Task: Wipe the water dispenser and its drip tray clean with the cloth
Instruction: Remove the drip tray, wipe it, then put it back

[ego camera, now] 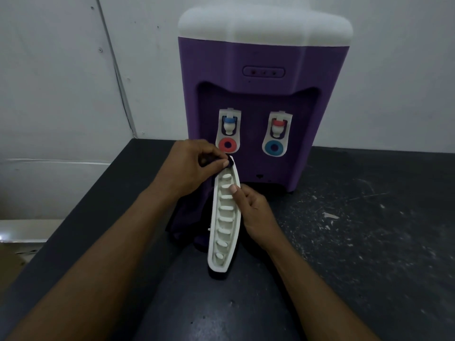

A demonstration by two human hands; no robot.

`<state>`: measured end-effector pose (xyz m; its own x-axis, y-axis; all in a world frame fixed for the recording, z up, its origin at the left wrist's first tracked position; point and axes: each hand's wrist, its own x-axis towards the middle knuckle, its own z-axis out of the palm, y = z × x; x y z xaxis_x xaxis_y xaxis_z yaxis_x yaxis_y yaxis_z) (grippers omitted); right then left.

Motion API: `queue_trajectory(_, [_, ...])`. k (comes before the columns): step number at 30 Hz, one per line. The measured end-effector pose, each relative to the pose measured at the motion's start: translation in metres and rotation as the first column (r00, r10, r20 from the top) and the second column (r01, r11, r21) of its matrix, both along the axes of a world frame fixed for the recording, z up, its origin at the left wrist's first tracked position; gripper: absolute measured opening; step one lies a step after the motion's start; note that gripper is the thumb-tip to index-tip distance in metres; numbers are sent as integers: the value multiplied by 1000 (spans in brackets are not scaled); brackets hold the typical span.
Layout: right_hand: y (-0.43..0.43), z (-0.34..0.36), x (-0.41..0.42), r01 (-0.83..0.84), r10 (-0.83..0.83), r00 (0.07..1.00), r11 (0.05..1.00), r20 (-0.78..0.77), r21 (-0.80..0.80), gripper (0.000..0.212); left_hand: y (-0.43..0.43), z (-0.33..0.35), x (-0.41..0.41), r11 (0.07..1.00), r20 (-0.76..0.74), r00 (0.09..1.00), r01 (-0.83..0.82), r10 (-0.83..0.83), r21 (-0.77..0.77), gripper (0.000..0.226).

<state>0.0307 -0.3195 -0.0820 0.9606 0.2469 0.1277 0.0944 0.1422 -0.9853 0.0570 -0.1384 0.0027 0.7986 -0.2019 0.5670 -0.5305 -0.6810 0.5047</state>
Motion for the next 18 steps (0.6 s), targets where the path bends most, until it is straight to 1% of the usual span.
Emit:
queue_trajectory(2, [-1,1,1,-7,7,1000,1000,8,-5,39,-1,3,-1,1000,21,1000,-6,5,14,14])
queue_trajectory(6, [1,2,-1,-29,29,999,999,15,-19,32,-7,11,3,998,90,994,-60,61,-4,13])
queue_trajectory(12, [-5,2,-1,-31,31,999,1000,29,3,41,-2,6,6,996,14,996,-89,89,16,12])
queue_trajectory(18, [-8,2,1,-34,37,999,996,-32,78,38,12,3,4,997,-43,996,-72,73,33,18])
